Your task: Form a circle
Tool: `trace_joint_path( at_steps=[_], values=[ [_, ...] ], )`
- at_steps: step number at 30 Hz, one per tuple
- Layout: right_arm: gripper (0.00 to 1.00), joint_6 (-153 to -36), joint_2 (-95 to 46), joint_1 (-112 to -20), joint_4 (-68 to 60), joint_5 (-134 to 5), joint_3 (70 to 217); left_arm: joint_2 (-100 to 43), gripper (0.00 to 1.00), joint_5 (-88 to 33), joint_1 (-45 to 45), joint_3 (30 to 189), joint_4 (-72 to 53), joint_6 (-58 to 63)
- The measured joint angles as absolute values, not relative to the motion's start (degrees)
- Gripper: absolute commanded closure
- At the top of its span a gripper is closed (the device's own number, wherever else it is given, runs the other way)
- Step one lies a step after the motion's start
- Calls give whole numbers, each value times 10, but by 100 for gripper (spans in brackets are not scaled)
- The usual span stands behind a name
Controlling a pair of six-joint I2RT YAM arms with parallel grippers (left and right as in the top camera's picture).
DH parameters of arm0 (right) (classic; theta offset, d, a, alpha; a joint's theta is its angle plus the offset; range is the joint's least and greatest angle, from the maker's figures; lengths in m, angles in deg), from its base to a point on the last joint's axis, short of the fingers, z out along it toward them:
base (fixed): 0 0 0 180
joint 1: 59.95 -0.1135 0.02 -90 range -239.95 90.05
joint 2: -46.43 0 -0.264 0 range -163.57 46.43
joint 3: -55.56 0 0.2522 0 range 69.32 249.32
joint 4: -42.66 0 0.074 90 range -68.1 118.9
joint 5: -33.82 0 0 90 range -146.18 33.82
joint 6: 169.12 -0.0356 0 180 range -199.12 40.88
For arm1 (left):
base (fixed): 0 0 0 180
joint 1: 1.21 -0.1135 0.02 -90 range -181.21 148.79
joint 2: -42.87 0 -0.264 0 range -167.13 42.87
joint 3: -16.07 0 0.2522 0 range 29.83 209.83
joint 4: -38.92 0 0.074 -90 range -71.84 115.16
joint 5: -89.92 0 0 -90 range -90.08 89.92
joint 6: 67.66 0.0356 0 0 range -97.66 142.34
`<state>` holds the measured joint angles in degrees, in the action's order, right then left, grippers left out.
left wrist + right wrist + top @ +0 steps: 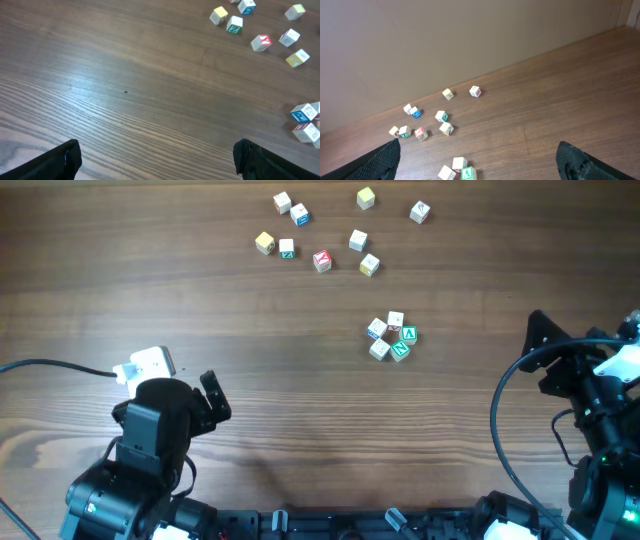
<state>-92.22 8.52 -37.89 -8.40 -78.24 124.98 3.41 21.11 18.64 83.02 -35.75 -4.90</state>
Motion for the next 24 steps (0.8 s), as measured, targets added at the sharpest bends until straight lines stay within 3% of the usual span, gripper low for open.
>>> trace_joint_path(
  at_steps=[11,24],
  values=[
    [0,-922,85,-379,-91,-782,1250,34,0,211,186,830,-359,-49],
    [0,-920,86,-379,-193,-778,1250,34,0,211,186,830,-360,-49]
  ],
)
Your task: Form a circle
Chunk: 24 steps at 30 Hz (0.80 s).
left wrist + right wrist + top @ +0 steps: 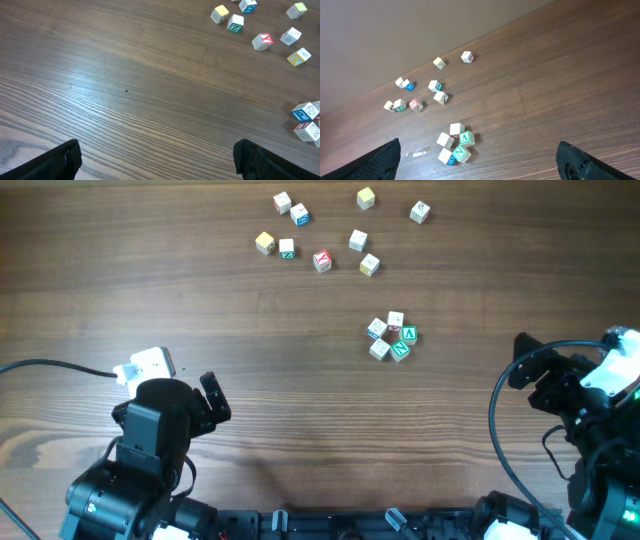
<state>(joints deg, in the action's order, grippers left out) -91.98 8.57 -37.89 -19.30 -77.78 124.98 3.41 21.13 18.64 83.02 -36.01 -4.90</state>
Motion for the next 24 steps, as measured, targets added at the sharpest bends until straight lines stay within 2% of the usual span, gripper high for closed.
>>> trace_joint_path(
  at_steps=[3,6,10,16,19,24],
  values=[
    [0,-894,99,-395,-128,-783,1235,34,0,211,186,830,-360,-49],
    [0,-854,148,-450,16,-793,1174,34,0,211,186,830,-361,-49],
    [0,-834,230,-510,225,-799,1046,34,0,211,186,830,-362,-49],
    [0,-849,335,-531,479,-799,843,34,0,211,186,830,-362,-49],
    [1,-858,372,-531,507,-789,776,34,0,211,186,830,-361,-49],
    [0,-872,407,-533,480,-745,750,34,0,211,186,830,-362,-49]
  ],
)
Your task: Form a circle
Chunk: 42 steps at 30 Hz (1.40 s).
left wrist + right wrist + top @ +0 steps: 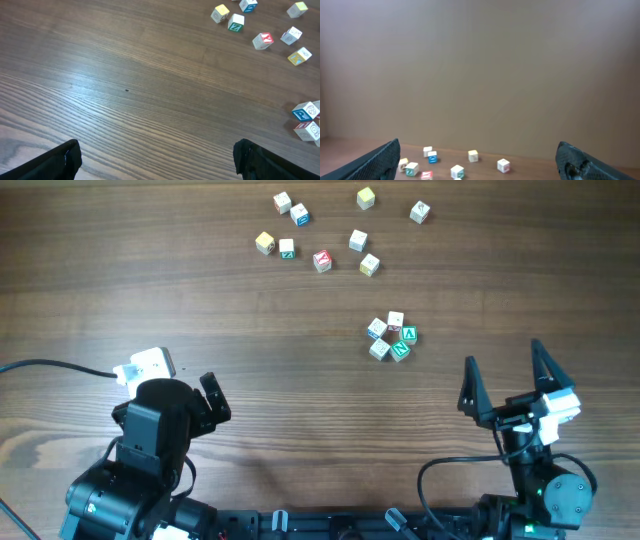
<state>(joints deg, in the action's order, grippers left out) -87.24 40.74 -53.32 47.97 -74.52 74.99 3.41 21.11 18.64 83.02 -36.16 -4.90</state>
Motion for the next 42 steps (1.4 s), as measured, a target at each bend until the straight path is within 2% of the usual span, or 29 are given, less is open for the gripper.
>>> trace_joint_path(
  at_steps=[14,24,42],
  values=[
    [0,-889,453,-568,408,-657,702,34,0,211,186,830,-361,-49],
    [0,-890,454,-568,292,-644,697,34,0,211,186,830,-362,-49],
    [0,-890,454,-568,291,-640,697,34,0,211,186,830,-361,-49]
  ],
)
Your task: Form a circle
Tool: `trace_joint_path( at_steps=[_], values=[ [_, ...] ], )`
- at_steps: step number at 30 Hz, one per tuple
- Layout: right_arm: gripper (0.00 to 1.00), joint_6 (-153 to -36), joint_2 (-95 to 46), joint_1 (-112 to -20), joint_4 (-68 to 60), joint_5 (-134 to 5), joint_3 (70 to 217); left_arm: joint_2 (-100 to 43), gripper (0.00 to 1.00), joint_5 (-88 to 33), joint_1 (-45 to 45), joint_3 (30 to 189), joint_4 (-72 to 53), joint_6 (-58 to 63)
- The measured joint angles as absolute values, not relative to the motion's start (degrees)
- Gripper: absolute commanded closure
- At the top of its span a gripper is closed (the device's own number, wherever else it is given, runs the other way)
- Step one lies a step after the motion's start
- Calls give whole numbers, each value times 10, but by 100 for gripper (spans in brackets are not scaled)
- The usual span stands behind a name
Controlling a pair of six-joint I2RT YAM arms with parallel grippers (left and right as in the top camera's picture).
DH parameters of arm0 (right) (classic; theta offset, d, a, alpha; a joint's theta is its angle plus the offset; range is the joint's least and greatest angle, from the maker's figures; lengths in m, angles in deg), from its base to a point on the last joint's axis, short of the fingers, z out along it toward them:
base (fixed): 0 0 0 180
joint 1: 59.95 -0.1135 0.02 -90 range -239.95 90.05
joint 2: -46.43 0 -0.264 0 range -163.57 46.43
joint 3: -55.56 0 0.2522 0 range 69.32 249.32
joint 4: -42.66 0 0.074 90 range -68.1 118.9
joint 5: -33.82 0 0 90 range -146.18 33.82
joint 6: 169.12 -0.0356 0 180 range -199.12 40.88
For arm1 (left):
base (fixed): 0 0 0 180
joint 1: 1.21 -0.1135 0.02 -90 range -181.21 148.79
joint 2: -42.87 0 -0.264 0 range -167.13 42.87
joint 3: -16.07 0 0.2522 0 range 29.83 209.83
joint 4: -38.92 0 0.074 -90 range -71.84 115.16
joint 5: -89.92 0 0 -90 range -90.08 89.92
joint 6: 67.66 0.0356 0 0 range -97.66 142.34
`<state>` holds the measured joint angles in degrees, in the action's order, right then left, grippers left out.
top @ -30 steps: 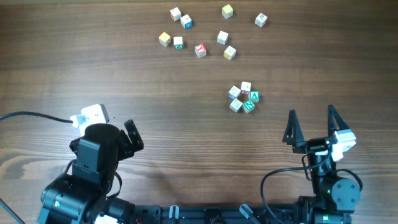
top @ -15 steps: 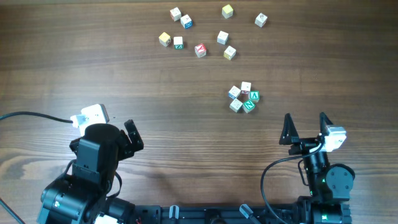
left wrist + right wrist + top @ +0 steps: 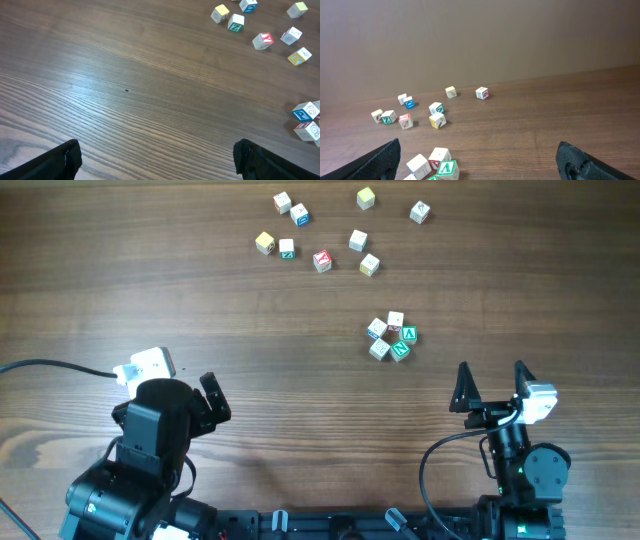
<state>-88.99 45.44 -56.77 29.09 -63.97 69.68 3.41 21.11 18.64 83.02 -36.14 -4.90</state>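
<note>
Several small lettered wooden blocks [image 3: 322, 260] lie scattered at the far middle of the table. A tight cluster of blocks [image 3: 390, 338] sits nearer, right of centre. In the right wrist view the cluster [image 3: 432, 167] lies at the lower left, just ahead of the left fingertip. My right gripper [image 3: 492, 380] stands open near the front right, a little short of the cluster and apart from it. My left gripper [image 3: 157, 157] is open over bare wood at the front left, with the scattered blocks [image 3: 262, 41] far off to its upper right. Neither gripper holds anything.
A brown wall [image 3: 480, 40] rises behind the table's far edge. A white box with a black cable [image 3: 148, 364] sits on my left arm. Bare wooden tabletop [image 3: 250, 330] stretches between the left arm and the blocks.
My right gripper has shifted slightly left and turned. Its camera now looks down on the table and the cluster instead of at the wall. The left arm and the blocks are unchanged.
My right arm was first at the table's right edge, looking across at the blocks, and was still there at the second moment. Then it stood at the front right, facing the wall. Now it points at the cluster. The left arm and all blocks kept their places.
</note>
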Motion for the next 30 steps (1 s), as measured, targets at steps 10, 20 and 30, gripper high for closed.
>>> trace_joint_path(
  at_steps=[10,20,30],
  values=[
    [0,-890,454,-568,291,-639,697,34,0,211,186,830,-361,-49],
    [0,-890,454,-568,291,-638,697,34,0,213,187,830,-362,-48],
    [0,-890,455,-568,291,-638,697,220,0,225,135,679,-221,-42]
  ],
)
